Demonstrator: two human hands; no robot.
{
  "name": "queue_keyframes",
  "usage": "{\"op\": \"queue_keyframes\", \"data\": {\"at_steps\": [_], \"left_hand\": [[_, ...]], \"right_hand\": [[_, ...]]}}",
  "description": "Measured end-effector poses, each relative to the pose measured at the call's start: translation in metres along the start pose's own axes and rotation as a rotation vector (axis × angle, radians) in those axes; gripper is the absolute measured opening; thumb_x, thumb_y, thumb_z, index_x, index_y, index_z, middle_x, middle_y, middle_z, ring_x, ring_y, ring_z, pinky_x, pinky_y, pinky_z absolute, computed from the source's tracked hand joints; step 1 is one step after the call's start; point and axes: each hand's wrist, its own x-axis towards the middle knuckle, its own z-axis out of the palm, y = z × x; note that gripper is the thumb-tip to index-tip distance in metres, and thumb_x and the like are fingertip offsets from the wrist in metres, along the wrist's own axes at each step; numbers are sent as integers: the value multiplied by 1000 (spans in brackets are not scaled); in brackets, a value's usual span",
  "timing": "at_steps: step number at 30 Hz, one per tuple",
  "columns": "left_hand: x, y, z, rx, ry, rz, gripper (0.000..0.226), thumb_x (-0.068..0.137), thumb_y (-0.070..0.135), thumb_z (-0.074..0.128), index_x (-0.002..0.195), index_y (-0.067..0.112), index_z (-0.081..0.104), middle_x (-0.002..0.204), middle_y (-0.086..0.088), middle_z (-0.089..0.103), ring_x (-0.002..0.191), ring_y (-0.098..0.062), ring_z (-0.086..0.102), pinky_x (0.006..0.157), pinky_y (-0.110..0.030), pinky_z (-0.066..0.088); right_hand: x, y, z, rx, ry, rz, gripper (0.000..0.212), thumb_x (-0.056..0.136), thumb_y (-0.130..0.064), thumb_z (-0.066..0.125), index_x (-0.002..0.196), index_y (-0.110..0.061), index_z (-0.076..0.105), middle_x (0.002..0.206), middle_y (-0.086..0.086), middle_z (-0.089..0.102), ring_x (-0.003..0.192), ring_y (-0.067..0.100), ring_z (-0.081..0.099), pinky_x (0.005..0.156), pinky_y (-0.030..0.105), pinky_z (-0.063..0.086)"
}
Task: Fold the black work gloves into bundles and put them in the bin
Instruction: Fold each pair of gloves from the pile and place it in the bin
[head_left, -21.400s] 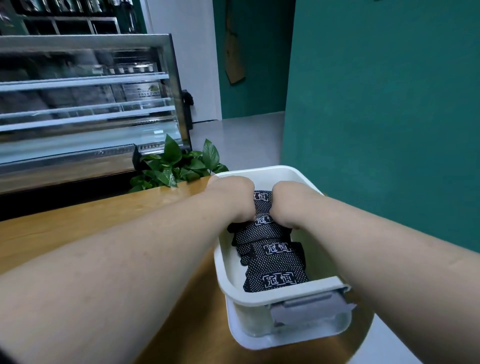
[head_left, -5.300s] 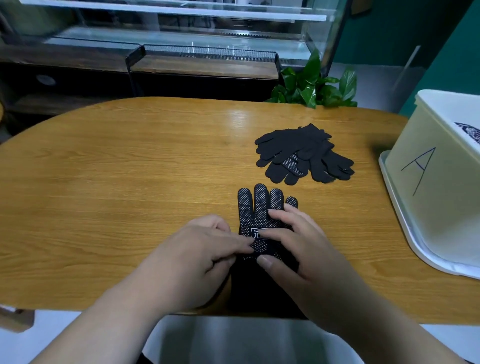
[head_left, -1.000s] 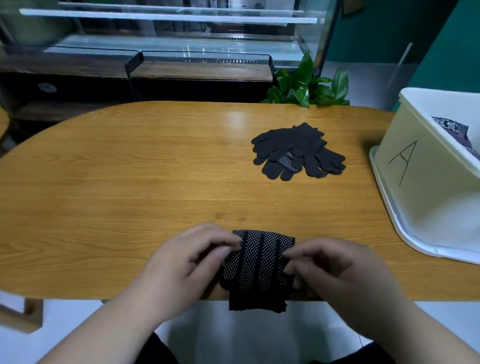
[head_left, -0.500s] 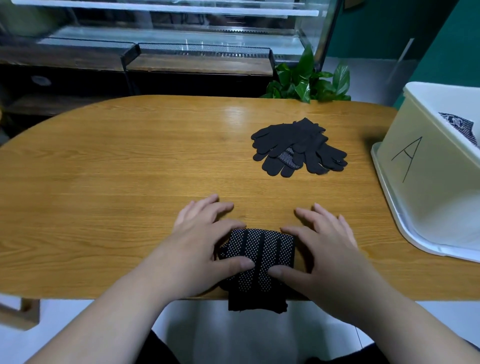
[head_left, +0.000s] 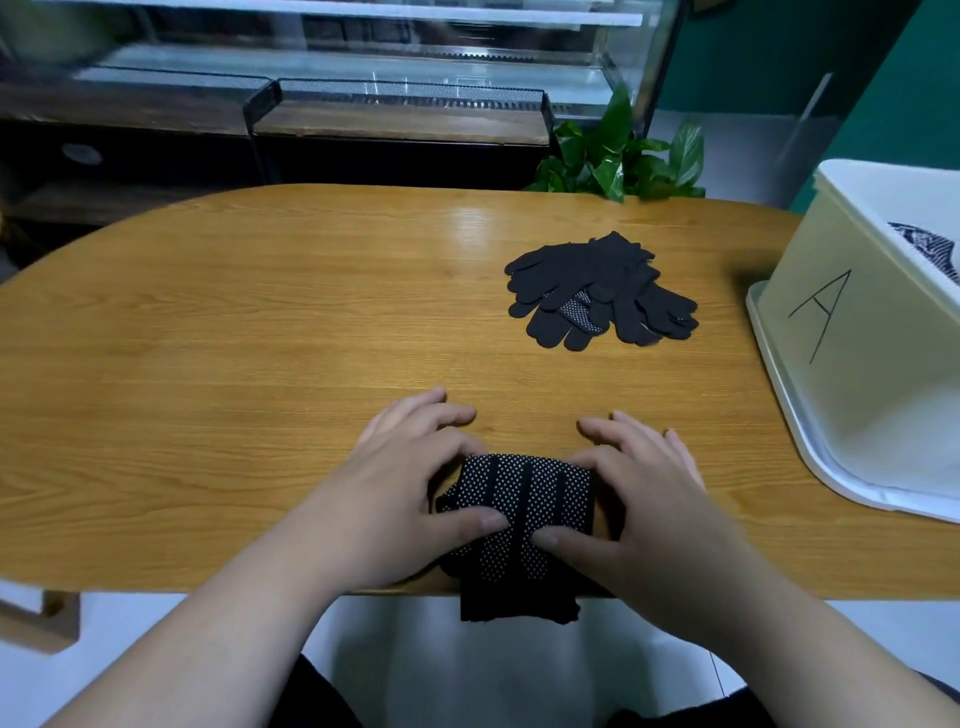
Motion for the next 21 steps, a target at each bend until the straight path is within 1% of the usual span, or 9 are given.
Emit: {"op": "queue_keyframes", "data": {"at_steps": [3, 5, 7, 9, 11, 14, 16, 18, 21], "left_hand": [[2, 0, 3, -72, 30, 60, 47, 64, 82, 59, 93, 48, 45, 140, 27, 45, 146, 3, 15, 119, -38, 22], [3, 1, 4, -125, 65, 106, 41, 67, 68, 66, 89, 43, 42, 127, 26, 54, 138, -1, 33, 112, -40, 33], [4, 6, 4, -138, 107, 154, 38, 69, 62, 68, 87, 42, 41, 104, 21, 59, 114, -6, 51, 97, -40, 44], [6, 10, 4, -122, 138, 212, 35, 71, 56, 69, 84, 42, 40, 89, 17, 57, 93, -9, 53, 82, -40, 48], [5, 13, 4, -101, 169, 286, 36, 72, 49, 72, 83, 40, 40, 84, 15, 56, 86, -12, 53, 74, -42, 49], [-2, 15, 0, -154, 151, 303, 46, 65, 51, 83, 87, 37, 45, 88, 14, 56, 88, -15, 55, 72, -43, 49], [-7, 15, -5, -157, 134, 332, 52, 59, 53, 87, 93, 36, 51, 93, 16, 56, 92, -14, 56, 75, -41, 49], [-11, 16, -8, -108, 107, 382, 56, 57, 58, 85, 98, 34, 56, 98, 17, 54, 97, -13, 55, 79, -39, 49], [-16, 17, -7, 23, 74, 389, 64, 55, 66, 82, 102, 35, 52, 103, 17, 49, 100, -11, 51, 82, -35, 48]], "right_hand": [[1, -3, 2, 99, 41, -19, 42, 72, -70, 61, 100, -41, 51, 146, -29, 31, 146, -5, 7, 125, 41, -4], [2, -5, 4, 159, 67, -49, 34, 74, -57, 69, 87, -37, 46, 140, -30, 35, 144, -8, 13, 125, 38, -1], [4, -5, 5, 217, 89, -80, 33, 77, -39, 76, 81, -34, 43, 134, -32, 39, 140, -12, 17, 125, 34, 5], [4, -3, 7, 258, 104, -125, 37, 76, -20, 76, 78, -34, 42, 129, -35, 40, 135, -19, 17, 121, 26, 14], [5, -1, 9, 245, 110, -205, 42, 73, -10, 73, 78, -34, 40, 130, -33, 43, 137, -18, 17, 116, 20, 17], [6, 4, 13, 157, 115, -335, 51, 70, -14, 77, 79, -40, 34, 134, -27, 49, 143, -8, 22, 120, 25, 13], [6, 5, 16, 54, 116, -390, 55, 70, -19, 80, 80, -45, 33, 134, -29, 47, 144, -9, 18, 124, 28, 5], [4, 4, 18, -16, 131, -425, 50, 71, -21, 77, 81, -44, 34, 136, -27, 48, 144, -8, 18, 124, 26, -1], [0, 1, 18, -38, 152, -469, 45, 70, -18, 73, 81, -41, 36, 139, -21, 52, 146, 2, 26, 125, 30, 3]]}}
